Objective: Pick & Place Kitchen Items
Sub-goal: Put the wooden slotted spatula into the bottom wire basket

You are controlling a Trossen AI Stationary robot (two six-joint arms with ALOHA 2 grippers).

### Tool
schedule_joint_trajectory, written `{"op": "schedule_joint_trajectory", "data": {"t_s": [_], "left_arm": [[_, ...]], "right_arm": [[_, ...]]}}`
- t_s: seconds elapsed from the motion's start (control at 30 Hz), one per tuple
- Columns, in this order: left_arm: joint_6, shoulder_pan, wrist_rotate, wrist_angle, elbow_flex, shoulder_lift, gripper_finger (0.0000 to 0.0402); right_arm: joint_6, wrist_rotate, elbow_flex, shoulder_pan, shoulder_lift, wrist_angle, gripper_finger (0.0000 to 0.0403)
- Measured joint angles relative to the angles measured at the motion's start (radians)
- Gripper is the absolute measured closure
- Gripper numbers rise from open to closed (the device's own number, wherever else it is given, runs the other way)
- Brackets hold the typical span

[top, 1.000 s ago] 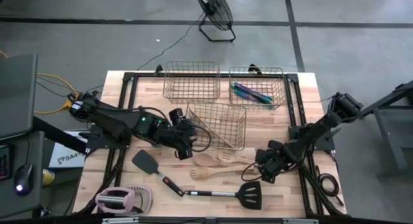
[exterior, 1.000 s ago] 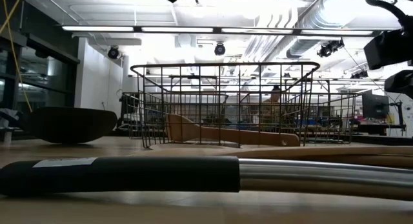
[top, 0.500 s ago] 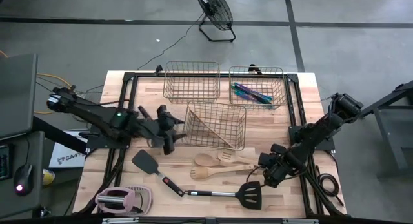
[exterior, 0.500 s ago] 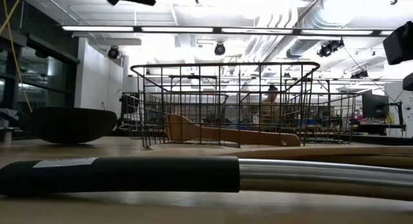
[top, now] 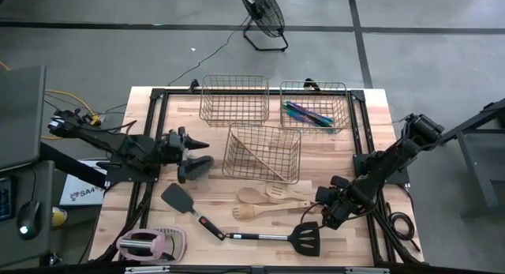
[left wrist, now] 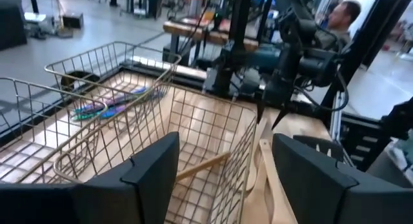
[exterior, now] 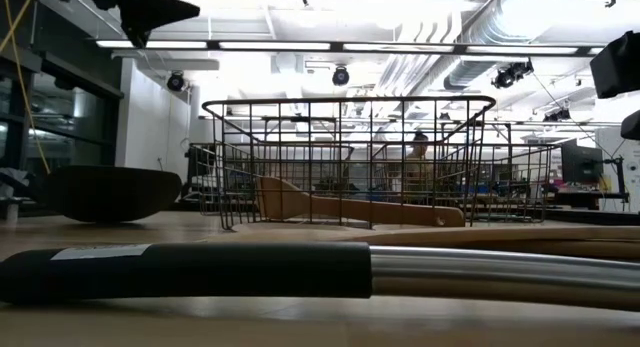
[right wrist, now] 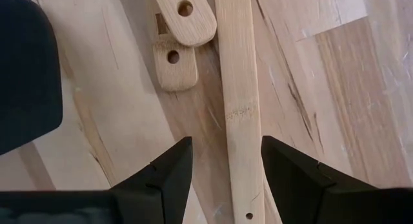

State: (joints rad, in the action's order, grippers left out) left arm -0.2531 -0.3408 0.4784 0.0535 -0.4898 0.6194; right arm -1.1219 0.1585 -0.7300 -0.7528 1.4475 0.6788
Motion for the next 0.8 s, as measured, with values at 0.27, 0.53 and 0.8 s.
{"op": "schedule_joint_trajectory", "data": {"t_s": [0.27, 0.53, 0.8], "left_arm": [[0.051, 0.0, 0.0, 0.119, 0.151, -0.177, 0.0158], [0.119, 0.0, 0.003, 0.138, 0.233, -0.36, 0.0158], [0.162, 0.0, 0.008, 0.123, 0.302, -0.55, 0.0158]], "right_arm": [[0.0, 0.026, 0.0, 0.0, 0.0, -0.018, 0.0225], [0.0, 0.023, 0.0, 0.0, 0.0, -0.033, 0.0225], [0.001, 0.023, 0.0, 0.0, 0.0, -0.04, 0.0225]]}}
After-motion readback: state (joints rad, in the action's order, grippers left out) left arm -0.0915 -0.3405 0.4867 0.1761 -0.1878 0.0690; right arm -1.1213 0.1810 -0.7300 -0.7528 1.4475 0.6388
